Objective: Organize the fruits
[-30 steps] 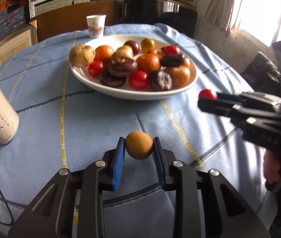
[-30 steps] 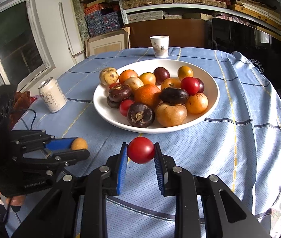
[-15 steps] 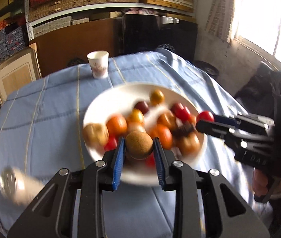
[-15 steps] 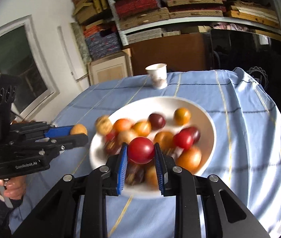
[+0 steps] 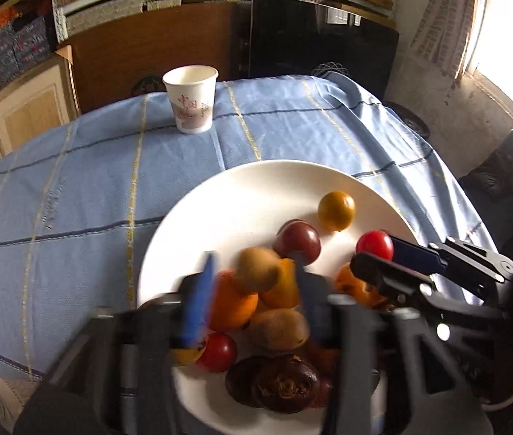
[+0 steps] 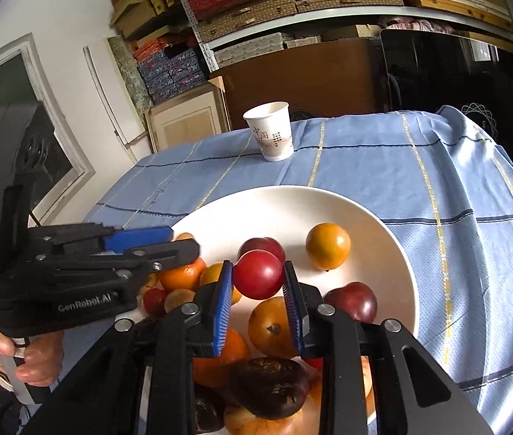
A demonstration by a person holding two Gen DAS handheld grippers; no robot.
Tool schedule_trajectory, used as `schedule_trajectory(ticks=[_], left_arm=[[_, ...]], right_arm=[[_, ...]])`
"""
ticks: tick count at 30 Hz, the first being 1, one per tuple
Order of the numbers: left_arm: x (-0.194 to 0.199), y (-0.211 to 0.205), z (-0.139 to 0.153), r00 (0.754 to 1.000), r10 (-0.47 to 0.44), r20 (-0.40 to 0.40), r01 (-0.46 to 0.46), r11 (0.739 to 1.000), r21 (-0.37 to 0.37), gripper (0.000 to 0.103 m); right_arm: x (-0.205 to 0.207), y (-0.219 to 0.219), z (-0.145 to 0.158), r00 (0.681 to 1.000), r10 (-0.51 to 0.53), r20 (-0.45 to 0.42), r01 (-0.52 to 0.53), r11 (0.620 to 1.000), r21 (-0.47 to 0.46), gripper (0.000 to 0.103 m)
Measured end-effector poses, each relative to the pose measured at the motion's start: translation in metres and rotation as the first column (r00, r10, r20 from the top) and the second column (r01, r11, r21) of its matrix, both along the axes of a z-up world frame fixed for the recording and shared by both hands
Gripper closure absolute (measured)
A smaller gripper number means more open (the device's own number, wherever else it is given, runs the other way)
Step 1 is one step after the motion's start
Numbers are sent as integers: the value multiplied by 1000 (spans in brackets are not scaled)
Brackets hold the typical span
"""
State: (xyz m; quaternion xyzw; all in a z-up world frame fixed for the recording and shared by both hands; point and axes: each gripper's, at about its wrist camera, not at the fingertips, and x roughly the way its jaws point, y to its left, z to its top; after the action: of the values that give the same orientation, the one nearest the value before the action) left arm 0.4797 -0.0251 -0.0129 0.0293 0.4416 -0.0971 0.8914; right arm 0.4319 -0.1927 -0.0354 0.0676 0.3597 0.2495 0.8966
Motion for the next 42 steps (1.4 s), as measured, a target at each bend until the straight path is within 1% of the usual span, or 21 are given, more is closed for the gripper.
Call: schedule_trajectory(ticks=[1,2,3,5,6,7,10,11,14,16,17,18,22,26,30,33,40,42], left_arm=[[-5,-1,4,999,10,32,-11,1000,22,34],[-10,-1,8,998,17,58,-19,999,41,29],[-16,-1,11,997,20,75,-24,998,56,26],[-33,0,21,993,35,112,-44,996,83,17],[-46,2,27,990,46,136,-58,994,89,14],[-55,3,31,987,53,152,-67,994,88,10],[-91,5,45,978,70,197,-87,993,79,10],[-102,6,50,975,72,209,-89,993,73,9],[-143,7,63,965,81,248,-100,993,62,6],[-172,9,71,956,82,280,-97,995,38,5],[-193,10,74,950,86,300,-97,995,20,5],[-202,11,74,948,90,306,-100,995,16,5],[-254,7,63,949,100,298,-112,994,22,5],[-284,2,45,952,115,282,-135,989,53,5],[-302,5,37,948,149,281,-176,982,70,5],[-313,11,33,945,170,280,-195,979,63,5],[-321,22,34,943,184,276,-210,975,67,5],[-321,21,33,940,196,280,-224,972,71,5]], right_arm=[[-5,-2,4,1000,-9,16,9,1000,2,57],[-9,-4,8,1000,-9,24,9,1000,1,56],[-13,-6,12,1000,-7,30,7,1000,0,53],[-26,-11,22,999,-10,45,10,1000,1,42],[-35,-14,27,998,-9,55,9,1000,2,34],[-44,-16,31,998,-8,64,8,1000,0,29],[-73,-19,42,996,-7,87,9,1000,-21,22],[-87,-20,47,995,-9,96,12,999,-33,21],[-129,-25,59,991,-15,130,23,998,-58,12],[-162,-29,61,989,-27,146,40,996,-85,7],[-173,-30,61,988,-32,153,46,995,-87,5],[-188,-32,60,987,-37,157,51,995,-90,4],[-226,-35,53,987,-51,153,72,989,-129,4],[-248,-34,46,985,-64,160,91,981,-173,4],[-259,-31,42,983,-70,169,105,973,-206,4],[-264,-27,40,983,-65,174,105,967,-232,4],[-274,-22,38,984,-54,168,93,968,-232,4],[-277,-23,38,984,-55,167,93,969,-229,4]])
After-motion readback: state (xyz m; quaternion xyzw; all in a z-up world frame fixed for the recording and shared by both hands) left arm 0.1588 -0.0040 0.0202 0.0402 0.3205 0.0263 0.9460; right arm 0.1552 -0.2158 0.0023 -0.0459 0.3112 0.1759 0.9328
